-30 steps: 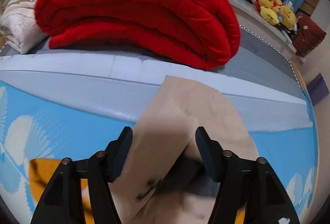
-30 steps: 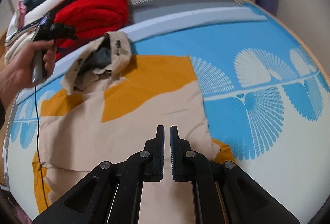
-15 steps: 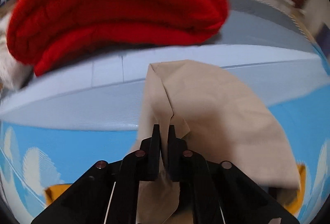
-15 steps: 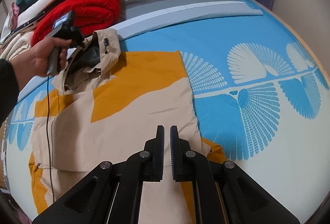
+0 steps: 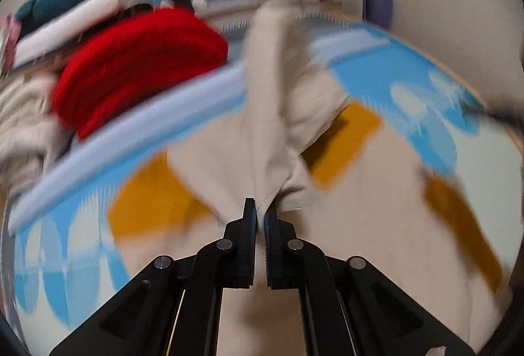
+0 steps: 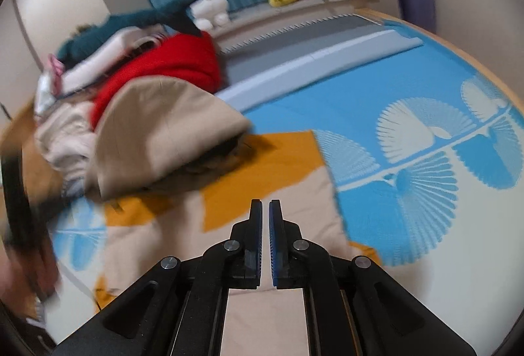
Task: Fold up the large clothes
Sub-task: 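Lay the hem over the body toward the hood with the left tool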
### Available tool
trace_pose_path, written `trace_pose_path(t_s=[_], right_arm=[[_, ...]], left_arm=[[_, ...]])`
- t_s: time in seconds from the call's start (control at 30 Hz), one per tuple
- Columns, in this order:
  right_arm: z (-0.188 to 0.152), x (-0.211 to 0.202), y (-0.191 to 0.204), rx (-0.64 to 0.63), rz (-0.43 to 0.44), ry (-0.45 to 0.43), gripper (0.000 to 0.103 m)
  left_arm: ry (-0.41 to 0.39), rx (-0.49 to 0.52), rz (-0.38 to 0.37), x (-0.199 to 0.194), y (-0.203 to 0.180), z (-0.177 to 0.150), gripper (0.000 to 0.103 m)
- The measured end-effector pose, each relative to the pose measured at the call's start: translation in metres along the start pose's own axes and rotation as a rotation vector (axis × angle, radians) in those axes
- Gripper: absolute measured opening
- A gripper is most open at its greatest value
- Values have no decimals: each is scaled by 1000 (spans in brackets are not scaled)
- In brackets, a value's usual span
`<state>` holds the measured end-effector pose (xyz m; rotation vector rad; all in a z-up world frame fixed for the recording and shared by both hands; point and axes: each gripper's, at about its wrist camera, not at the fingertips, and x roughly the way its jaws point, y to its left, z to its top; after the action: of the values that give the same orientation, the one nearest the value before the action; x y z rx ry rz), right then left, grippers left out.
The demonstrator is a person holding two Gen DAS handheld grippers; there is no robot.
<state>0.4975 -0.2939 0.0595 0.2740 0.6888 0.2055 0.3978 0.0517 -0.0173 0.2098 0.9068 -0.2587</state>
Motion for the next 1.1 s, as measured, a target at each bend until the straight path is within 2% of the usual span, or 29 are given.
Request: trace_pose_path(t_s=[0.07, 0.1, 0.17, 0.23, 0.27, 0.33, 0.37, 0.4, 0.47, 0.5, 0.6, 0.67, 0.73, 0.8, 0.87, 0.9, 0.93, 0.97, 1.0, 1.03, 1.1], right_arm=[[-1, -2, 3, 18, 62, -7, 15], [-3, -2, 4, 29, 91, -4, 18], [-6, 2, 6, 63, 147, 10, 29], [-10, 10, 8, 83, 184, 39, 33], [-13, 17, 9, 96, 201, 66, 37], [-19, 32, 10, 120, 217, 119, 42], [-24, 42, 11, 140, 227, 150, 43], [-29, 50, 11, 162, 236, 174, 44], [-36, 64, 11, 216, 260, 217, 44], [-37, 70, 12, 235, 277, 228, 44], [-31, 84, 26, 251, 327, 241, 48], [-27, 92, 36, 247, 351, 249, 54], [-24, 102, 44, 243, 348, 265, 55], [-22, 113, 48, 248, 339, 270, 55], [-21, 124, 52, 243, 316, 272, 55], [-21, 129, 53, 240, 302, 271, 55], [-20, 132, 53, 240, 294, 269, 50], [-20, 138, 54, 240, 292, 269, 28], [-20, 140, 54, 243, 301, 272, 15], [-20, 142, 54, 248, 316, 271, 7], [-19, 137, 53, 287, 400, 238, 3]], left_arm=[[103, -108, 32, 2, 9, -34, 10], [160, -216, 61, -2, 18, -53, 9], [190, -380, 64, -14, 31, -69, 10], [199, -561, 38, -21, 44, -79, 9], [192, -607, 0, -20, 48, -79, 9], [154, -643, -76, -11, 52, -75, 18], [159, -670, -84, -4, 56, -74, 20], [174, -719, -95, 5, 63, -72, 20], [170, -843, -190, 22, 79, -72, 27], [172, -905, -243, 32, 85, -74, 32], [194, -1056, -345, 58, 96, -84, 33], [192, -1149, -435, 73, 101, -85, 39], [195, -1201, -488, 84, 102, -83, 55], [177, -1226, -549, 96, 101, -75, 59], [178, -1259, -577, 106, 101, -71, 59], [176, -1280, -581, 113, 102, -72, 58], [180, -1296, -576, 118, 103, -73, 56], [192, -1316, -563, 124, 107, -76, 53], [197, -1334, -554, 128, 109, -78, 41], [195, -1340, -550, 128, 109, -81, 25], [150, -1290, -513, 115, 113, -73, 2]])
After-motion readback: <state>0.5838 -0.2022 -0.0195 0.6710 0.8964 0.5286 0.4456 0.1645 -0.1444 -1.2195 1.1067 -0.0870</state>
